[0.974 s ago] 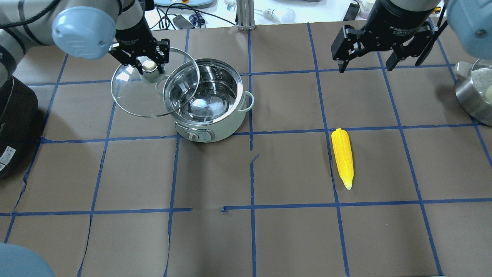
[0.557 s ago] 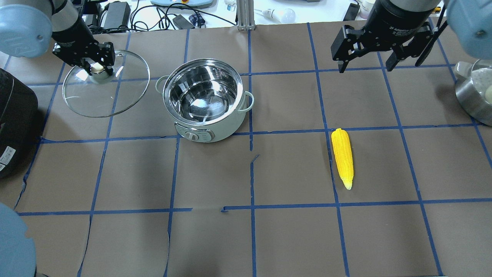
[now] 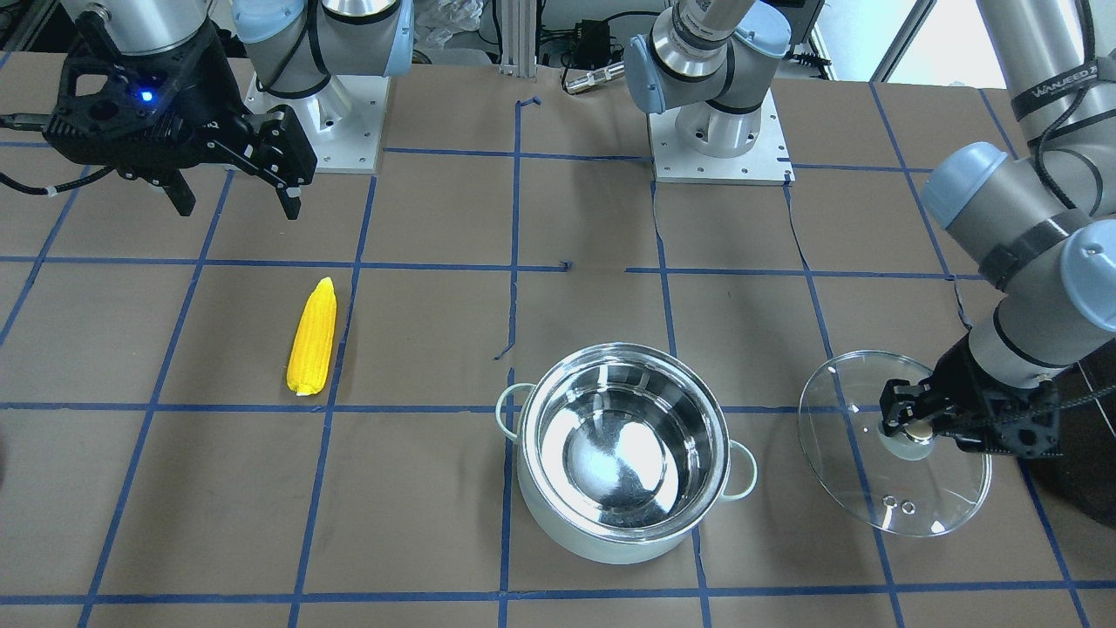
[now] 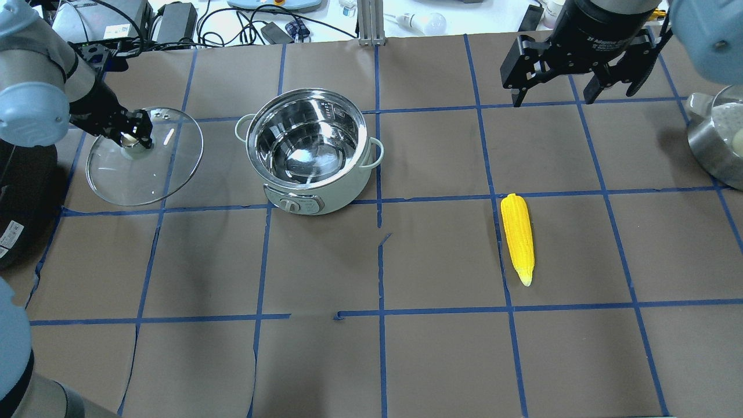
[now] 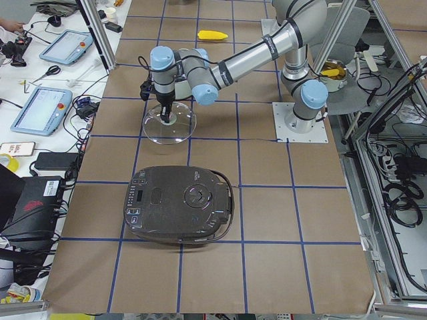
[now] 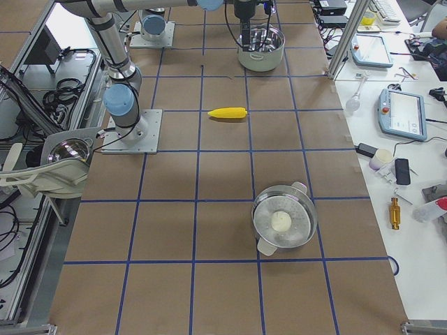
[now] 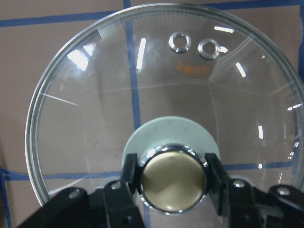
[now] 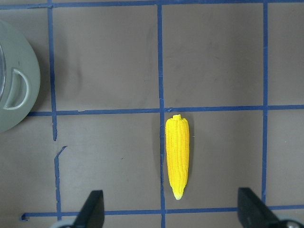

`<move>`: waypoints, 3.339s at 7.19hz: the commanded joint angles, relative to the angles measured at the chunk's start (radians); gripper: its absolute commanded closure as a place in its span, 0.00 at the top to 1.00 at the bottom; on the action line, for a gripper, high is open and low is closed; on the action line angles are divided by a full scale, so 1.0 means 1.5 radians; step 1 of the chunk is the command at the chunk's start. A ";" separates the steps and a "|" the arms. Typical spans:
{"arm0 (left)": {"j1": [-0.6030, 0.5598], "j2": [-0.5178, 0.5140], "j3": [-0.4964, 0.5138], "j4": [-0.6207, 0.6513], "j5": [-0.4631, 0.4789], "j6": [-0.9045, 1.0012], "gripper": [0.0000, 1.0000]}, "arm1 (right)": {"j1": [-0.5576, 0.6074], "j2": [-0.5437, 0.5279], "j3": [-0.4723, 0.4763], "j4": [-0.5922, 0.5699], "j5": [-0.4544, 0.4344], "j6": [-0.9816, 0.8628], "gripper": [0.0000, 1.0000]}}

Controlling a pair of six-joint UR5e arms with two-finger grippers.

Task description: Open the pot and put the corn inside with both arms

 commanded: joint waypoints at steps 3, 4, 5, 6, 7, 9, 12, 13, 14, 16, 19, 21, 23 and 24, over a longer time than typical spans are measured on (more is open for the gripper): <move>0.011 0.001 -0.061 0.023 0.001 -0.036 0.12 | 0.002 0.010 0.004 0.002 0.003 -0.001 1.00; 0.016 0.005 -0.081 0.024 0.001 -0.042 0.12 | -0.004 0.030 0.010 0.008 -0.002 -0.005 1.00; 0.020 0.006 -0.087 0.026 0.001 -0.042 0.12 | -0.001 0.048 0.015 -0.004 -0.004 -0.001 1.00; 0.024 0.000 -0.087 0.029 0.001 -0.041 0.12 | -0.002 0.063 0.038 -0.010 -0.001 0.006 1.00; 0.024 0.002 -0.087 0.029 0.005 -0.042 0.17 | -0.003 0.085 0.077 -0.049 -0.005 -0.001 1.00; 0.024 0.001 -0.085 0.029 0.000 -0.067 0.56 | -0.005 0.100 0.222 -0.200 -0.005 -0.003 1.00; 0.023 0.003 -0.081 0.030 0.000 -0.089 1.00 | -0.029 0.100 0.455 -0.504 -0.038 -0.055 1.00; 0.023 0.006 -0.080 0.030 0.004 -0.089 1.00 | -0.042 0.102 0.476 -0.540 -0.033 -0.088 1.00; 0.009 0.026 -0.076 0.027 0.009 -0.090 1.00 | -0.048 0.104 0.477 -0.545 -0.030 -0.093 0.96; -0.023 0.087 -0.046 -0.051 0.006 -0.135 1.00 | -0.050 0.133 0.485 -0.580 -0.026 -0.084 0.95; -0.132 0.211 0.025 -0.279 0.007 -0.254 1.00 | -0.050 0.150 0.482 -0.583 -0.027 -0.086 0.65; -0.188 0.262 0.042 -0.339 0.011 -0.275 1.00 | -0.052 0.154 0.480 -0.584 -0.033 -0.087 0.31; -0.227 0.263 0.062 -0.365 0.015 -0.331 1.00 | -0.051 0.148 0.469 -0.580 -0.041 -0.086 0.00; -0.243 0.255 0.094 -0.367 0.018 -0.331 1.00 | -0.044 0.143 0.423 -0.563 -0.042 -0.080 0.00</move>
